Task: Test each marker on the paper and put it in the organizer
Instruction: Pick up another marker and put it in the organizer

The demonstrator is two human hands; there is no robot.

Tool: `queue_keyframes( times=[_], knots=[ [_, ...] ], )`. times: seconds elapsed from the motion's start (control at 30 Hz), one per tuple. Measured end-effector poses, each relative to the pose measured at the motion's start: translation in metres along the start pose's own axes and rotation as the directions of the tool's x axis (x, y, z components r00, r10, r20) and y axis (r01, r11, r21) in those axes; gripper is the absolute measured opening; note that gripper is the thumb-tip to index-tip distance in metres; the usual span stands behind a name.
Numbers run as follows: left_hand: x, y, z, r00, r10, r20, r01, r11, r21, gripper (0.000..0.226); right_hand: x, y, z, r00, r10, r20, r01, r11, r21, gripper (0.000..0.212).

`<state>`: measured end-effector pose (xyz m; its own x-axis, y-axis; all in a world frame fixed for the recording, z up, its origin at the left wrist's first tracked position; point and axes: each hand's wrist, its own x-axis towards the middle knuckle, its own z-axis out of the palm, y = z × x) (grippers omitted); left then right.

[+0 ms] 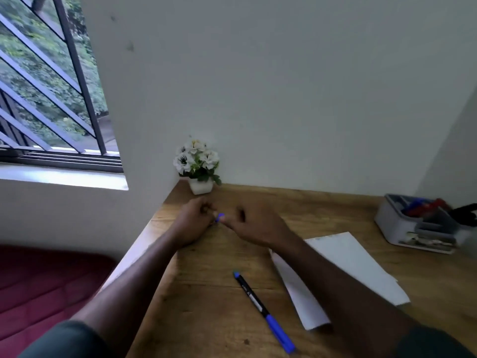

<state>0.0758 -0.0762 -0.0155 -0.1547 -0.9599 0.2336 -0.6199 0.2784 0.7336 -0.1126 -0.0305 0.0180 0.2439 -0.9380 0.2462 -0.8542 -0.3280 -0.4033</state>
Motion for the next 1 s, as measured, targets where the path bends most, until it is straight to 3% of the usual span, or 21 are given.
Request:
queue_keyframes(
  times=[0.1, 0.2, 0.3, 0.37, 0.47, 0.57, 0.67, 0.73, 0.87, 1.0],
  knots=[
    [-0.002, 0.006, 0.002, 0.998, 0.014, -0.066, -0.011, 0.998, 0.055, 0.012, -0.045, -0.012, -0.028, 0.968, 0.020, 0.250, 0.031, 0.980, -0.196, 0.070],
    [0.001, 0.011, 0.006, 0.996, 0.013, -0.089, 0.003, 0.984, 0.179, 0.014, -0.079, -0.020, -0.033, 0.885, 0.069, 0.460, 0.085, 0.948, -0.306, 0.061],
    [-0.001, 0.020, 0.013, 0.994, 0.067, -0.086, -0.042, 0.962, 0.269, 0.017, -0.084, -0.021, -0.020, 0.871, 0.044, 0.489, 0.089, 0.966, -0.244, 0.045],
    [-0.005, 0.027, 0.018, 0.989, 0.134, -0.065, -0.115, 0.964, 0.239, 0.014, -0.078, -0.020, -0.014, 0.881, 0.025, 0.473, 0.083, 0.975, -0.206, 0.037],
    [-0.009, 0.034, 0.024, 0.977, 0.204, -0.057, -0.190, 0.964, 0.187, 0.021, -0.065, -0.013, -0.014, 0.923, 0.034, 0.384, 0.020, 0.991, -0.136, 0.031],
    [-0.015, 0.051, 0.027, 0.977, 0.212, -0.013, -0.212, 0.977, -0.023, 0.032, -0.052, 0.007, -0.029, 0.989, 0.101, 0.105, -0.120, 0.975, 0.188, 0.033],
    [-0.022, 0.073, 0.033, 0.963, 0.217, 0.157, -0.162, 0.939, -0.304, 0.033, -0.045, 0.036, -0.046, 0.948, 0.256, -0.188, -0.137, 0.864, 0.485, 0.028],
    [-0.022, 0.083, 0.047, 0.932, 0.261, 0.252, -0.170, 0.928, -0.333, 0.023, -0.044, 0.054, -0.055, 0.904, 0.315, -0.289, -0.074, 0.782, 0.619, 0.022],
    [-0.019, 0.104, 0.080, 0.918, 0.279, 0.280, -0.132, 0.884, -0.449, 0.016, -0.051, 0.082, -0.058, 0.872, 0.343, -0.350, 0.005, 0.709, 0.705, 0.015],
    [-0.016, 0.116, 0.104, 0.882, 0.355, 0.311, -0.192, 0.872, -0.450, 0.012, -0.061, 0.104, -0.045, 0.912, 0.293, -0.286, 0.000, 0.698, 0.716, 0.021]
  ],
)
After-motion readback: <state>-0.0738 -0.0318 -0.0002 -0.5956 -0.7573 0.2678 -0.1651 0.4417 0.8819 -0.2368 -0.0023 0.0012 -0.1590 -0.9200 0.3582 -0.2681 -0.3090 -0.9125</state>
